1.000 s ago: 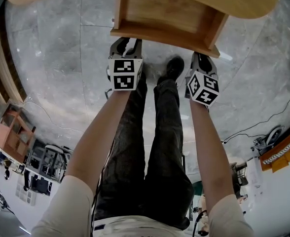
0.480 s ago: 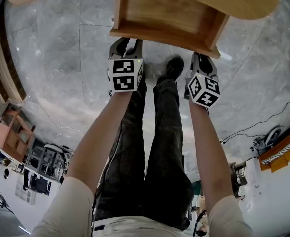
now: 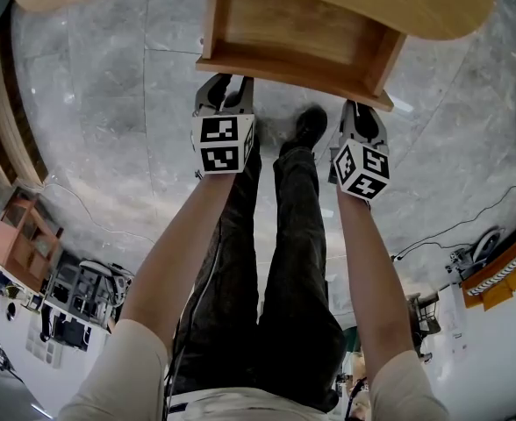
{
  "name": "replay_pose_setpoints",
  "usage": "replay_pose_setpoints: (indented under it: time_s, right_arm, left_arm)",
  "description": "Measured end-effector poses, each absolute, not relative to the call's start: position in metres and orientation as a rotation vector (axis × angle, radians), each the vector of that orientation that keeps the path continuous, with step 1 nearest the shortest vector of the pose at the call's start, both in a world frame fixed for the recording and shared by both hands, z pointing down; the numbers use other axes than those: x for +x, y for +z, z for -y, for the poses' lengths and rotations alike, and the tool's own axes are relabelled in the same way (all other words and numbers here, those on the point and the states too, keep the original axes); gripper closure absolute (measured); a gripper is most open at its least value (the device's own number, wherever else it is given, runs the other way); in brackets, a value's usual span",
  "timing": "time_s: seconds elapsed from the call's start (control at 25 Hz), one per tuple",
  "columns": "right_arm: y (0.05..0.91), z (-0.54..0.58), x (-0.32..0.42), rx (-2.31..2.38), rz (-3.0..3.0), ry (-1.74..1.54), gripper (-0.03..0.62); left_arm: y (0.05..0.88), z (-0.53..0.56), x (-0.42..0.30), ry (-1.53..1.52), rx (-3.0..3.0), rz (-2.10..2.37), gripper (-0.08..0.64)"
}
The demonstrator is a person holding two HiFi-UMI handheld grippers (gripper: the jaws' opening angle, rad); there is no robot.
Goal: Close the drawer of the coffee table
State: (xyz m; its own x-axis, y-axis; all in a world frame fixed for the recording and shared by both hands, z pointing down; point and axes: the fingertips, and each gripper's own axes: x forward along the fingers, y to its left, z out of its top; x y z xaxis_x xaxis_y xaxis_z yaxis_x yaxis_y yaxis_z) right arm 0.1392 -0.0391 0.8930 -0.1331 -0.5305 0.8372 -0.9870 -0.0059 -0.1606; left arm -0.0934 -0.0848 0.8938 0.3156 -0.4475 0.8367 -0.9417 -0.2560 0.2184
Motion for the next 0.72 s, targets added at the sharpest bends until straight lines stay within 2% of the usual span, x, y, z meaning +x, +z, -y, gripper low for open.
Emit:
replay_pose_setpoints:
  time_s: [0.72]
  right_arm:
    - [0.879,0.083,0.145,1.653,1.761,0.979,0.499]
  left_arm:
    - [0.877,0.126,-0.087,0.794,1.928,1.279,0.422]
